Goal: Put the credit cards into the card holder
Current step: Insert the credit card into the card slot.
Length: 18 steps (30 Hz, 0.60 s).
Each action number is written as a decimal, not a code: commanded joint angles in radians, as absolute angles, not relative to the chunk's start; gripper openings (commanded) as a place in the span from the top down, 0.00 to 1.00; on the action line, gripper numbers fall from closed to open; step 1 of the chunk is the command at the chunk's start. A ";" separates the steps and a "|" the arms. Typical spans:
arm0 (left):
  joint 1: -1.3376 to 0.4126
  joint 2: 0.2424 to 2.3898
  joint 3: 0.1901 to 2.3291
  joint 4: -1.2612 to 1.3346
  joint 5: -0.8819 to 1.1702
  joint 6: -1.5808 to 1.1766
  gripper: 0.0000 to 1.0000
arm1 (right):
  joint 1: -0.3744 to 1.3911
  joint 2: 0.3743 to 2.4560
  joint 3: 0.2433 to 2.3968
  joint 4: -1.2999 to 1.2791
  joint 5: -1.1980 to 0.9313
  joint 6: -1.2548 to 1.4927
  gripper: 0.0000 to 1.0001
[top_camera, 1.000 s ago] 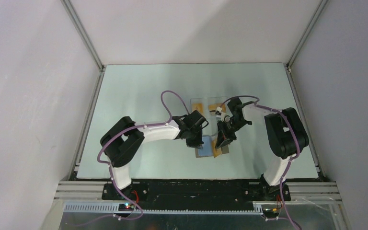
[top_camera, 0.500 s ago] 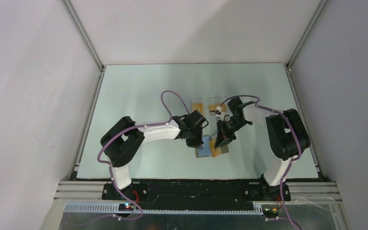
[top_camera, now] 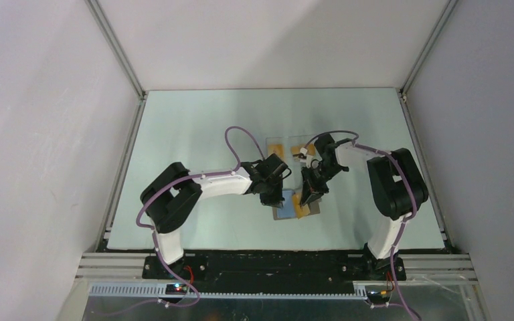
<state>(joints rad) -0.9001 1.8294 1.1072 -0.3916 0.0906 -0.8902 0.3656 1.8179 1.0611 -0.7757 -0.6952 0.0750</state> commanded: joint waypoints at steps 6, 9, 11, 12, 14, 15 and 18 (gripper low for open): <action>-0.889 1.888 1.094 -0.453 0.027 -0.864 1.00 | 0.371 1.841 1.103 -0.740 -0.740 0.055 1.00; -0.888 1.888 1.095 -0.453 0.027 -0.865 1.00 | 0.362 1.838 1.107 -0.736 -0.751 0.049 1.00; -0.889 1.888 1.095 -0.451 0.028 -0.865 1.00 | 0.361 1.847 1.118 -0.744 -0.734 0.044 1.00; -0.888 1.888 1.095 -0.452 0.029 -0.864 1.00 | 0.362 1.852 1.122 -0.749 -0.720 0.044 1.00; -0.889 1.888 1.095 -0.452 0.028 -0.864 1.00 | 0.363 1.863 1.132 -0.753 -0.700 0.041 1.00; -0.889 1.888 1.095 -0.452 0.029 -0.864 1.00 | 0.365 1.867 1.140 -0.754 -0.690 0.042 1.00; -0.888 1.890 1.097 -0.452 0.030 -0.864 1.00 | 0.370 1.871 1.155 -0.759 -0.618 0.049 1.00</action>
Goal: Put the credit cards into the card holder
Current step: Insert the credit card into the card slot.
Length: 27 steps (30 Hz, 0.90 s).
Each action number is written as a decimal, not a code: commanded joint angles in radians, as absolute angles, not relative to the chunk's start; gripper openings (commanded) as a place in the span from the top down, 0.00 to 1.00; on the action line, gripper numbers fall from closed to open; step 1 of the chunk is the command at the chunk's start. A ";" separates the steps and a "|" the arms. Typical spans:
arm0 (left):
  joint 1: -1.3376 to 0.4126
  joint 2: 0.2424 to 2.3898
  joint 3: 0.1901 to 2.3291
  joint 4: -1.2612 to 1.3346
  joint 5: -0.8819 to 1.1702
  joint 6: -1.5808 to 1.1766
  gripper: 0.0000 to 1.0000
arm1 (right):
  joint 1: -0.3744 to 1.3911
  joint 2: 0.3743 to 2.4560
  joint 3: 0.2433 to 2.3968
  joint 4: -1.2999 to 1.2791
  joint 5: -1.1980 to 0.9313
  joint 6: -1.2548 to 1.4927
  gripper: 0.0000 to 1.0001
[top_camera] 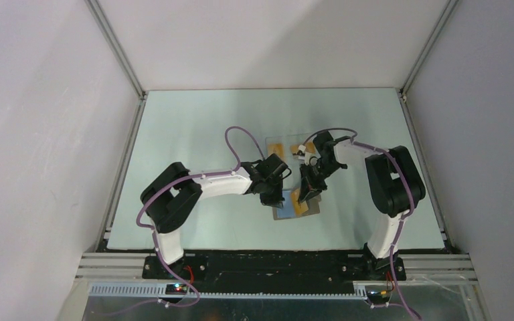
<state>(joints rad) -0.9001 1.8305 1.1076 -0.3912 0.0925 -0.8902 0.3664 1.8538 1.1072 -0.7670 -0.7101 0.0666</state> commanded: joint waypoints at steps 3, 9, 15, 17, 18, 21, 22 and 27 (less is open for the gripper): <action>-0.889 1.891 1.098 -0.453 0.032 -0.862 1.00 | 0.372 1.863 1.158 -0.745 -0.579 0.061 1.00; -0.889 1.893 1.098 -0.454 0.032 -0.862 1.00 | 0.382 1.860 1.158 -0.717 -0.535 0.076 1.00; -0.888 1.894 1.100 -0.453 0.035 -0.861 1.00 | 0.402 1.869 1.144 -0.677 -0.551 0.080 1.00; -0.888 1.893 1.101 -0.454 0.035 -0.861 1.00 | 0.403 1.867 1.129 -0.658 -0.558 0.082 1.00; -0.887 1.892 1.101 -0.454 0.036 -0.861 1.00 | 0.403 1.860 1.114 -0.638 -0.563 0.084 1.00; -0.887 1.893 1.103 -0.455 0.035 -0.858 1.00 | 0.401 1.834 1.080 -0.594 -0.567 0.098 1.00; -0.887 1.894 1.103 -0.455 0.035 -0.858 1.00 | 0.400 1.828 1.061 -0.568 -0.564 0.101 1.00; -0.885 1.898 1.103 -0.456 0.037 -0.858 1.00 | 0.396 1.797 1.002 -0.489 -0.561 0.125 1.00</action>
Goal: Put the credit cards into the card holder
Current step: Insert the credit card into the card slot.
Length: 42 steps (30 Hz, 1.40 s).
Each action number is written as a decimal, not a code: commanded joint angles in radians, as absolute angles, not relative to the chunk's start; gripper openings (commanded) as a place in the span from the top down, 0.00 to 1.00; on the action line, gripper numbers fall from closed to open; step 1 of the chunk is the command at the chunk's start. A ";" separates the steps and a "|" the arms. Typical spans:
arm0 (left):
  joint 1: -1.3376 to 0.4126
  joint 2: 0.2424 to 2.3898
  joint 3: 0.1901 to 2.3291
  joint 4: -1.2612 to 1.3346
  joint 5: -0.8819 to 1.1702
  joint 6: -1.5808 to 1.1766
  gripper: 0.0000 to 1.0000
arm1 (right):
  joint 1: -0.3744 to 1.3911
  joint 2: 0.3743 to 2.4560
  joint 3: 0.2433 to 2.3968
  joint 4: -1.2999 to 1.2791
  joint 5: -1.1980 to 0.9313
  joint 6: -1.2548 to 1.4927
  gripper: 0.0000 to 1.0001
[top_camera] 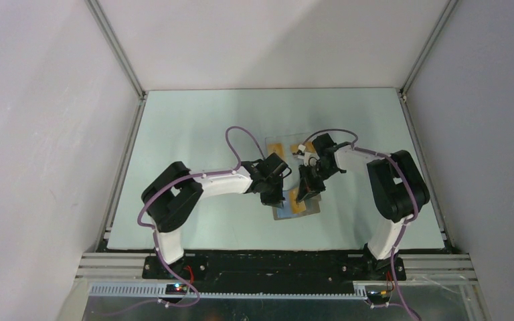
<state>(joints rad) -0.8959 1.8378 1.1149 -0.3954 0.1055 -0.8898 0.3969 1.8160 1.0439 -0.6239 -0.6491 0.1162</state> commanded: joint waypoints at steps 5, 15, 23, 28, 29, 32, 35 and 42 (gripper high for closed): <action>-0.884 1.892 1.101 -0.457 0.036 -0.857 1.00 | 0.395 1.806 0.998 -0.468 -0.558 0.146 1.00; -0.872 1.865 1.102 -0.457 0.050 -0.858 1.00 | 0.384 1.784 0.974 -0.442 -0.586 0.239 1.00; -0.855 1.853 1.099 -0.457 0.086 -0.842 1.00 | 0.375 1.803 0.957 -0.360 -0.630 0.247 1.00; -0.844 1.836 1.085 -0.457 0.102 -0.835 1.00 | 0.371 1.781 0.930 -0.259 -0.624 0.278 1.00; -0.842 1.836 1.082 -0.456 0.108 -0.831 1.00 | 0.371 1.767 0.917 -0.247 -0.620 0.289 1.00; -0.839 1.847 1.078 -0.459 0.116 -0.820 1.00 | 0.379 1.739 0.906 -0.225 -0.577 0.285 1.00; -0.833 1.859 1.087 -0.488 0.104 -0.796 1.00 | 0.390 1.712 0.905 -0.240 -0.552 0.248 1.00; -0.823 1.874 1.114 -0.525 0.093 -0.761 1.00 | 0.422 1.683 0.905 -0.281 -0.502 0.167 1.00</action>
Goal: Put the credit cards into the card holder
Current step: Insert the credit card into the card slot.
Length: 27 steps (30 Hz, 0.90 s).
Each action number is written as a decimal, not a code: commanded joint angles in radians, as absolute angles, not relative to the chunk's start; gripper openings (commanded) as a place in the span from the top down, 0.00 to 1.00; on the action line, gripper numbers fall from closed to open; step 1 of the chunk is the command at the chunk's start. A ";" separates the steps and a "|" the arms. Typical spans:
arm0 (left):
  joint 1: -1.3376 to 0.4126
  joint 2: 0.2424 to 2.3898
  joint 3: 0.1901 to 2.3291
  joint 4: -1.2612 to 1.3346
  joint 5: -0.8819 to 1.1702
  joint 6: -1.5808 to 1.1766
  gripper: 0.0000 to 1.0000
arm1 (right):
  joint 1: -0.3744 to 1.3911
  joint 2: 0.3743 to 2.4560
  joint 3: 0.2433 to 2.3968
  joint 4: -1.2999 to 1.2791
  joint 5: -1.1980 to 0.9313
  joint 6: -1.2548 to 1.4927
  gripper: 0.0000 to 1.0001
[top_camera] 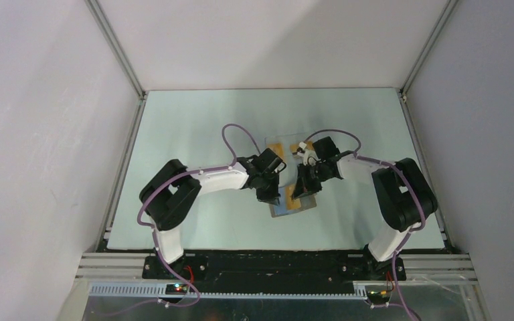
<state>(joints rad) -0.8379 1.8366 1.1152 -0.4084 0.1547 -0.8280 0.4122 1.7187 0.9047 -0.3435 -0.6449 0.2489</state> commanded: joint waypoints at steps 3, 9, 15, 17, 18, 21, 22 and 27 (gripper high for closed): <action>-0.822 1.882 1.123 -0.529 0.098 -0.757 1.00 | 0.425 1.676 0.905 -0.276 -0.491 0.150 1.00; -0.817 1.891 1.135 -0.532 0.106 -0.750 1.00 | 0.403 1.745 0.910 -0.258 -0.604 0.232 1.00; -0.793 1.863 1.132 -0.531 0.113 -0.744 1.00 | 0.385 1.785 0.911 -0.304 -0.673 0.279 0.89; -0.786 1.844 1.135 -0.530 0.109 -0.739 1.00 | 0.388 1.778 0.911 -0.332 -0.651 0.277 0.79; -0.782 1.828 1.136 -0.529 0.109 -0.739 0.99 | 0.391 1.774 0.911 -0.346 -0.635 0.273 0.76; -0.770 1.787 1.140 -0.519 0.127 -0.736 0.96 | 0.401 1.752 0.924 -0.380 -0.603 0.260 0.62; -0.762 1.778 1.139 -0.516 0.137 -0.739 0.95 | 0.404 1.745 0.928 -0.399 -0.586 0.255 0.58; -0.730 1.728 1.107 -0.504 0.149 -0.745 0.85 | 0.432 1.736 0.963 -0.440 -0.531 0.245 0.47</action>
